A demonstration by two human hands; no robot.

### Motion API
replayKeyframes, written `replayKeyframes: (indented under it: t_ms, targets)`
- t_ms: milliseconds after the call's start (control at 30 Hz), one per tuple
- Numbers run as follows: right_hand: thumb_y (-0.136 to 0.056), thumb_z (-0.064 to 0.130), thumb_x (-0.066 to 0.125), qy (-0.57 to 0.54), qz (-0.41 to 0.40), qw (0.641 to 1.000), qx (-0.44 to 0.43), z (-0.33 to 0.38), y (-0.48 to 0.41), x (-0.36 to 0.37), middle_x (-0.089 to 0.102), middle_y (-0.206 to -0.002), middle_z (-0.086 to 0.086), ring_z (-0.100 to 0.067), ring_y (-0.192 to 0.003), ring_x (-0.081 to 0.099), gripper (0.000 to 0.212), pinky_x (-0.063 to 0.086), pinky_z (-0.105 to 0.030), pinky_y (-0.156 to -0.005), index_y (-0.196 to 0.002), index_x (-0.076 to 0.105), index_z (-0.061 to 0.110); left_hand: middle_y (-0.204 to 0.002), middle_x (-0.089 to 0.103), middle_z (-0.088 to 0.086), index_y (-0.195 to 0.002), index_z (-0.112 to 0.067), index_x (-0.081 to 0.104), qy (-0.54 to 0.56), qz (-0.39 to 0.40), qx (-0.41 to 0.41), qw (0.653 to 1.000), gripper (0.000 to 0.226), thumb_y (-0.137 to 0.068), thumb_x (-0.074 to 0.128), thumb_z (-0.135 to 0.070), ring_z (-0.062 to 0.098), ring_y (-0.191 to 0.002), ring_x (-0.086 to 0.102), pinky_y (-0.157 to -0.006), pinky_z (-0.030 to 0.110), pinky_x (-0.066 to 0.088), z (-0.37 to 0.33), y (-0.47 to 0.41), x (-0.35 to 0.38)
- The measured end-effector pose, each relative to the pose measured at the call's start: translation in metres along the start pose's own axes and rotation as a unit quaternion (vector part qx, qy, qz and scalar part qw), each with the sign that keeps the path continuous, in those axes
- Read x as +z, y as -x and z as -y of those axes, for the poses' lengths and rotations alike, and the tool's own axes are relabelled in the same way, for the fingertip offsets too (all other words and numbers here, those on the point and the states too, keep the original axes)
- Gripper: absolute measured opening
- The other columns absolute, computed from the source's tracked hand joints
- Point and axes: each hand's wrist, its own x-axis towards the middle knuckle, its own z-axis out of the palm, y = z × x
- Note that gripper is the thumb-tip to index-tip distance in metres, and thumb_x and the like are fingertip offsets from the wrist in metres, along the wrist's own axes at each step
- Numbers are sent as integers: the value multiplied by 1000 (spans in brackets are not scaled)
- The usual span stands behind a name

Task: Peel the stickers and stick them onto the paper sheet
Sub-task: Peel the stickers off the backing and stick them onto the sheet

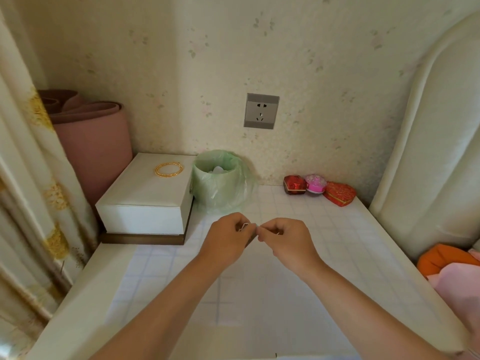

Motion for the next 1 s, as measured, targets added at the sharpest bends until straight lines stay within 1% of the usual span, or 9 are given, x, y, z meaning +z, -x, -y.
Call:
replayKeyframes:
  t_ms: [100,233,333,467,533,600,700,900,1000]
  targets:
    - [-92,20,66,-78,21,996,26,-1,-2,4,74,-77,4,-10,-52,54,18,40,-24,-53,-80,77,13,-62,67,-2,-76,-18,66,86,-5,-16,996,19,-91,65,-30,10,-57,60,-68,39,55,4,-7,-1]
    - [-96,27,61,-272,99,943,166,-4,-10,-2,75,-92,-4,-17,-58,50,23,34,-26,-51,-96,76,8,-63,66,-4,-78,-17,67,121,-28,-17,992,19,-92,66,-30,10,-55,61,-68,42,58,2,-8,1]
    - [-95,25,65,-297,142,928,175,-8,-11,-4,71,-89,-1,-14,-59,49,16,33,-26,-54,-95,75,12,-65,67,-2,-81,-14,68,132,-27,-11,991,18,-92,65,-28,10,-56,62,-71,44,59,-1,-3,2]
    - [-92,23,70,-280,109,941,156,-8,-9,-2,71,-86,-4,-14,-57,48,15,34,-26,-51,-89,77,10,-72,70,6,-80,-13,68,136,-32,-8,990,17,-92,64,-25,12,-58,63,-73,46,58,-4,2,2]
    - [-90,22,72,-231,68,964,114,-4,-8,-1,71,-79,-9,-14,-54,49,14,35,-26,-49,-83,78,11,-67,68,3,-78,-15,68,125,-40,1,991,17,-92,64,-25,12,-57,60,-70,45,57,-3,4,1]
    - [-87,20,72,-127,15,991,41,-3,-6,3,68,-63,3,-6,-50,50,16,38,-22,-52,-73,78,17,-62,67,-2,-78,-18,68,94,-48,12,994,15,-91,66,-25,9,-57,57,-65,36,54,-1,5,1]
    - [-86,27,70,19,-37,997,-58,-6,-5,13,72,-77,24,3,-62,59,13,48,-19,-63,-77,78,30,-62,68,-4,-80,-23,68,49,-76,14,996,10,-89,69,-28,2,-54,54,-55,16,44,1,7,-1]
    - [-84,29,70,138,-115,972,-152,-8,-8,23,70,-78,19,0,-69,61,10,46,-20,-58,-75,74,32,-61,64,-7,-80,-25,66,61,-80,3,995,10,-88,71,-25,1,-53,52,-52,13,41,6,1,-1]
    - [-83,22,72,241,-183,915,-267,-15,-15,25,67,-74,14,-6,-57,57,11,41,-19,-47,-74,73,28,-63,64,-7,-79,-26,66,70,-92,7,993,11,-87,73,-24,1,-56,54,-56,14,42,9,1,2]
